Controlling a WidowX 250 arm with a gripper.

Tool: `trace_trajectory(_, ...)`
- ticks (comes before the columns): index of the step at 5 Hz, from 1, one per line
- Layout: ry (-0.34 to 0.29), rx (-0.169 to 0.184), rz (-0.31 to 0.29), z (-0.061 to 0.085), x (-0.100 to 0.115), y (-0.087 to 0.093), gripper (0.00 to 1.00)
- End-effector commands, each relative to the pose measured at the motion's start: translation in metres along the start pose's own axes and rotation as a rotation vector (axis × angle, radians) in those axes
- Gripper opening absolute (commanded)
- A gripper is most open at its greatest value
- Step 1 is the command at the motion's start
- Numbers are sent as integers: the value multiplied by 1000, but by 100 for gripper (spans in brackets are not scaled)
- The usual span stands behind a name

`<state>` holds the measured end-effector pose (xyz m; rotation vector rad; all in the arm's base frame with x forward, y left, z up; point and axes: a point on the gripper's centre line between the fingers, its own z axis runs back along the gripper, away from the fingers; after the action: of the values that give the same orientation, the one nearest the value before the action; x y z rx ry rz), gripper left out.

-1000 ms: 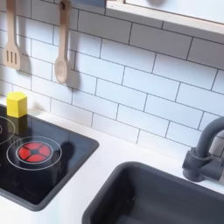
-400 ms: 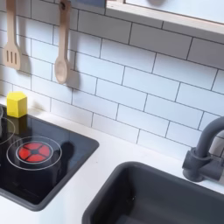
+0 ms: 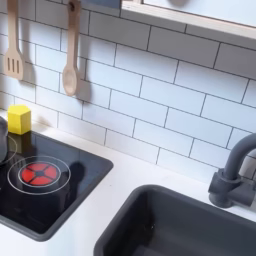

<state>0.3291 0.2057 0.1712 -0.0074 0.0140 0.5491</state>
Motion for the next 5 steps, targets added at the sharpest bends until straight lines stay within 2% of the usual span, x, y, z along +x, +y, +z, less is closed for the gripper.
trace_trajectory(1, 5, -2, -70, 1, -22, -13, 100)
trace_trajectory(2, 0, -17, -118, 1, -28, -28, 100)
trace_trajectory(3, 29, -18, -116, -8, -27, -31, 100)
trace_trajectory(5, 47, -23, -107, -7, -29, -31, 100)
